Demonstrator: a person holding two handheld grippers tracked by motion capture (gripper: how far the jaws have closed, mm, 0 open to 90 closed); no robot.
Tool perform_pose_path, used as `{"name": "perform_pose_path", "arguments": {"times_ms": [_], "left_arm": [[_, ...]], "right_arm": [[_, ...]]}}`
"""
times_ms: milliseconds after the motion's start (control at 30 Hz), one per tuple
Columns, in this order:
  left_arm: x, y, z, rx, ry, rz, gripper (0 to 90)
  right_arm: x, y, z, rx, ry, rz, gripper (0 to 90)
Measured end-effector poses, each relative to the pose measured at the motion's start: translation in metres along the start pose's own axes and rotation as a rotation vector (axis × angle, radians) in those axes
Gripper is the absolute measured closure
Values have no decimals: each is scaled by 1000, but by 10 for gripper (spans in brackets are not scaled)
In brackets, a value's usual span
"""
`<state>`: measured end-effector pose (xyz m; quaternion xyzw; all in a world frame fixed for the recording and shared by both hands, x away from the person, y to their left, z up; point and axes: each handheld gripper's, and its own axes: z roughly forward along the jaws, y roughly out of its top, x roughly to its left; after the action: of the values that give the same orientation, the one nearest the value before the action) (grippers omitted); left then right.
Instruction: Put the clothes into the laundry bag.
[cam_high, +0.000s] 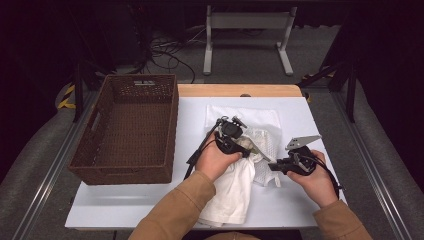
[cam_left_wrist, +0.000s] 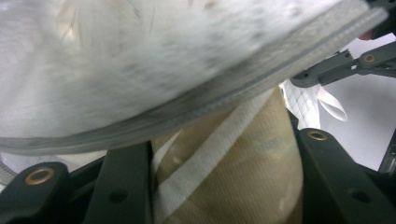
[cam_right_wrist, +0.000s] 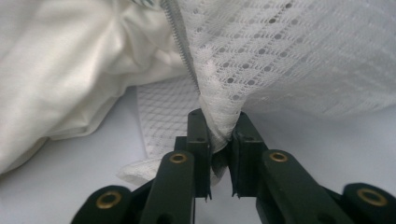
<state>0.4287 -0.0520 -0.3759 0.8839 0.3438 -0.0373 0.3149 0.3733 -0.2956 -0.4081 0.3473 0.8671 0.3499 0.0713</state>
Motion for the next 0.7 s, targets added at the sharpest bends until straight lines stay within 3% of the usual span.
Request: {"name": "perform_pose_path", "arguments": {"times_ms": [200,367,700], "left_arm": [[-8,2,5,15,-6,18,562],[-8,6,14,24,17,3,562],[9,9,10,-46,80,-94,561]], "right_arm": [[8,6,-7,-23,6,-38,827],[17,8,-7,-13,28,-72,829],[30,5,-16,0,57,-120,834]]}}
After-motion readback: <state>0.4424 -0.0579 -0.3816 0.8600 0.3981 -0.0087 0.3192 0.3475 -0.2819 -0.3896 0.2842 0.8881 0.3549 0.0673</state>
